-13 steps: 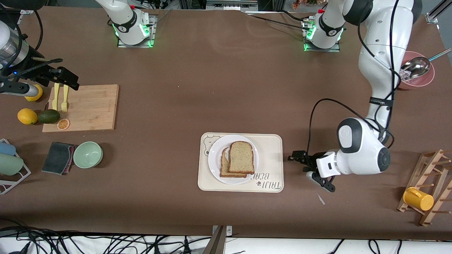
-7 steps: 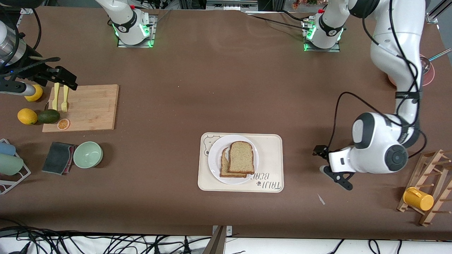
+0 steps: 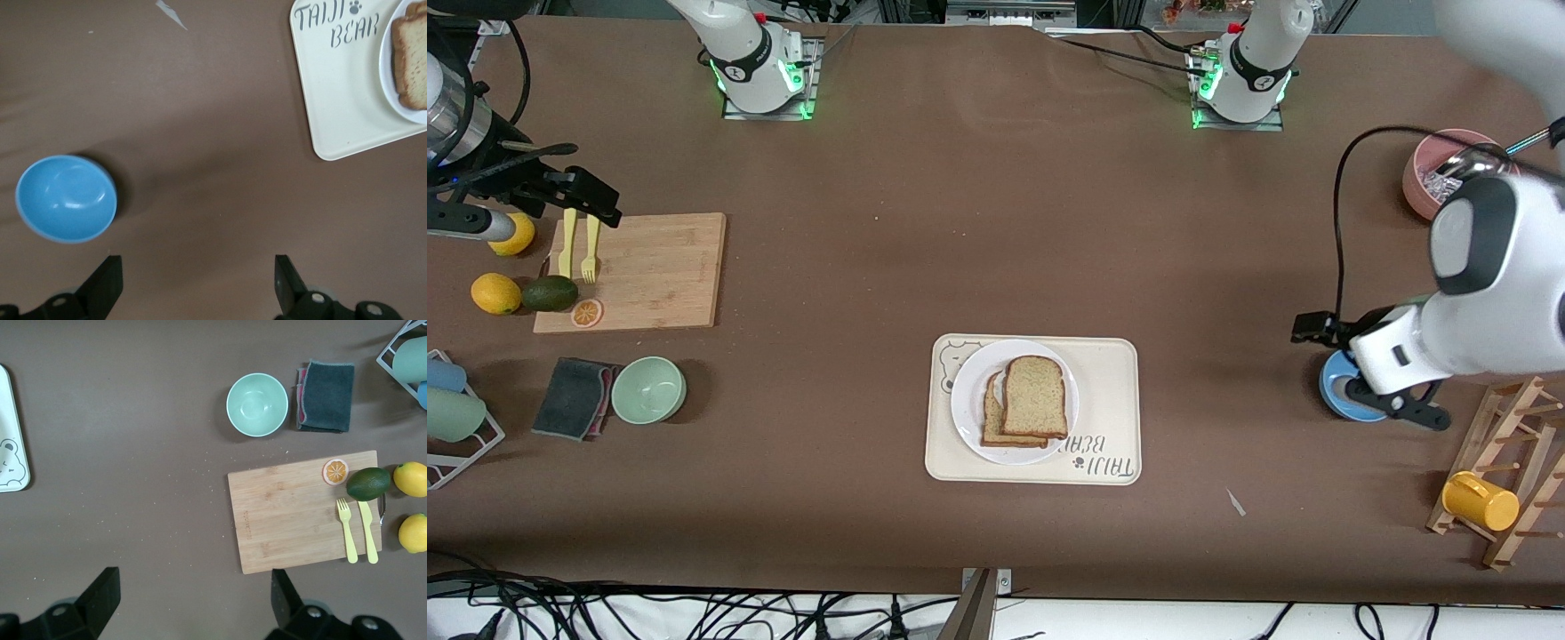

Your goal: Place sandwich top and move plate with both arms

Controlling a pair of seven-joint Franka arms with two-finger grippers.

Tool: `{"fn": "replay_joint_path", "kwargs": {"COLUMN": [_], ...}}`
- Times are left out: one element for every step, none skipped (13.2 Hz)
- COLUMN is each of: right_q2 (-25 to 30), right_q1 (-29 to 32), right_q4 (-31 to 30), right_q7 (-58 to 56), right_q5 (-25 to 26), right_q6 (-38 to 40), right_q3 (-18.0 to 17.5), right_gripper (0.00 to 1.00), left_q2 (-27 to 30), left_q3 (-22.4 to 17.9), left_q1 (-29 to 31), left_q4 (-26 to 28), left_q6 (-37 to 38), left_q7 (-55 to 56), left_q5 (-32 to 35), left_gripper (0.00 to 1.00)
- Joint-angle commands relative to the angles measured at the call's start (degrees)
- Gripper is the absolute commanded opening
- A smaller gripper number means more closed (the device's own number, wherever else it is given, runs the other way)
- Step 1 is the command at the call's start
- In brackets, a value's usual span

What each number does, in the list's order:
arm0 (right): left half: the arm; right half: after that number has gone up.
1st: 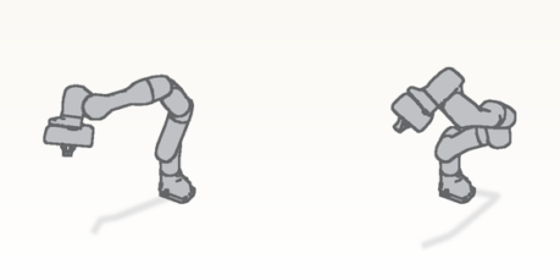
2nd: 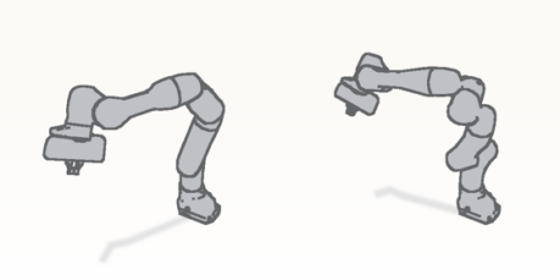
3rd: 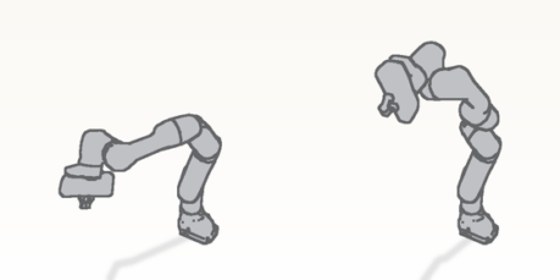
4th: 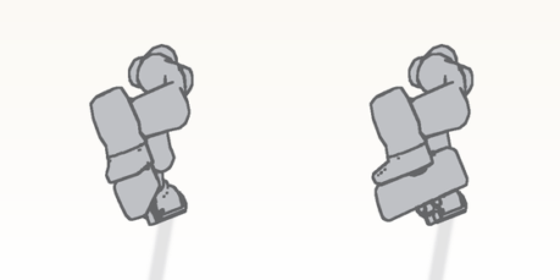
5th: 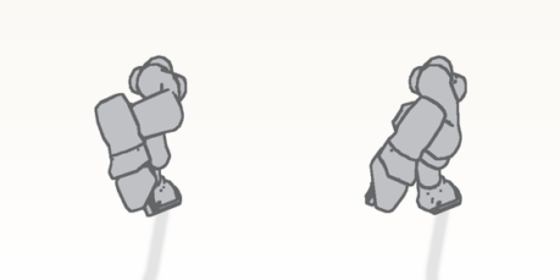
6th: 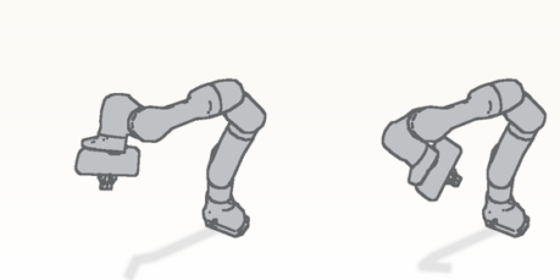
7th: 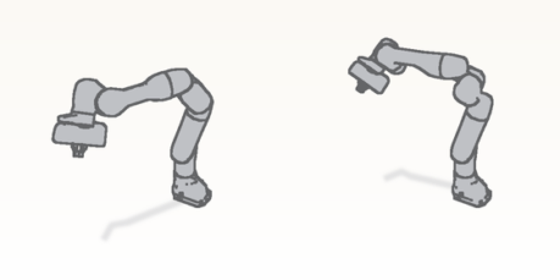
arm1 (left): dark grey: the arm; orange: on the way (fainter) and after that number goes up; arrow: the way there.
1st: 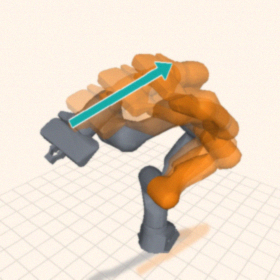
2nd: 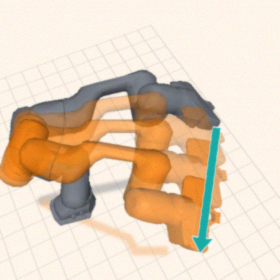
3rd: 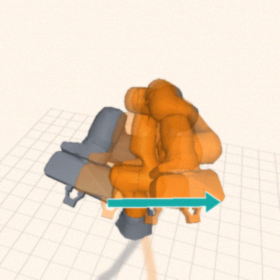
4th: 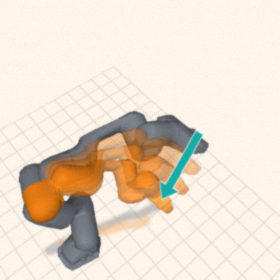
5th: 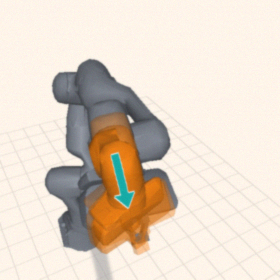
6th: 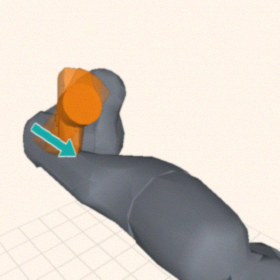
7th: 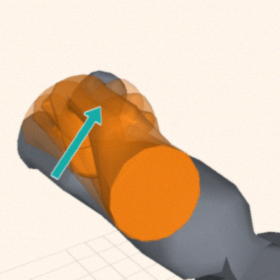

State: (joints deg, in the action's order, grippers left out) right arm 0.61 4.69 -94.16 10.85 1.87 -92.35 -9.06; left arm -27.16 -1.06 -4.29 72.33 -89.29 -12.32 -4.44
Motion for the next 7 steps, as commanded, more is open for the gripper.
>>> {"fn": "replay_joint_path", "kwargs": {"right_q2": [-0.3,-0.3,-0.3,-0.3,-0.3,-0.3,-0.3], "right_q1": [0.1,0.1,0.0,0.1,0.1,0.1,0.0], "right_q4": [1.5,1.5,1.5,1.5,1.5,1.5,1.5], "right_q7": [-0.5,-0.5,-0.5,-0.5,-0.5,-0.5,-0.5], "right_q5": [0.4,0.4,0.4,0.4,0.4,0.4,0.4], "right_q6": [1.1,1.1,1.1,1.1,1.1,1.1,1.1], "right_q3": [0.0,0.0,0.0,0.0,0.0,0.0,0.0], "right_gripper": [1.00,1.00,1.00,1.00,1.00,1.00,1.00], "left_q2": [6.7,8.9,11.2,14.6,17.5,19.9,21.9], "left_q3": [0.1,0.2,0.2,0.4,0.5,1.8,4.9], "left_q1": [-0.3,-0.2,-0.1,0.1,1.0,2.2,4.7], "left_q4": [2.2,2.3,3.2,5.6,8.1,10.9,13.5], "left_q6": [2.3,3.1,3.2,2.5,1.8,1.7,1.0], "left_q7": [4.2,4.3,4.3,4.2,3.5,3.7,3.9], "left_q5": [2.3,2.8,3.4,4.0,4.2,4.3,5.7], "left_gripper": [1.00,1.00,1.00,1.00,1.00,1.00,1.00]}}
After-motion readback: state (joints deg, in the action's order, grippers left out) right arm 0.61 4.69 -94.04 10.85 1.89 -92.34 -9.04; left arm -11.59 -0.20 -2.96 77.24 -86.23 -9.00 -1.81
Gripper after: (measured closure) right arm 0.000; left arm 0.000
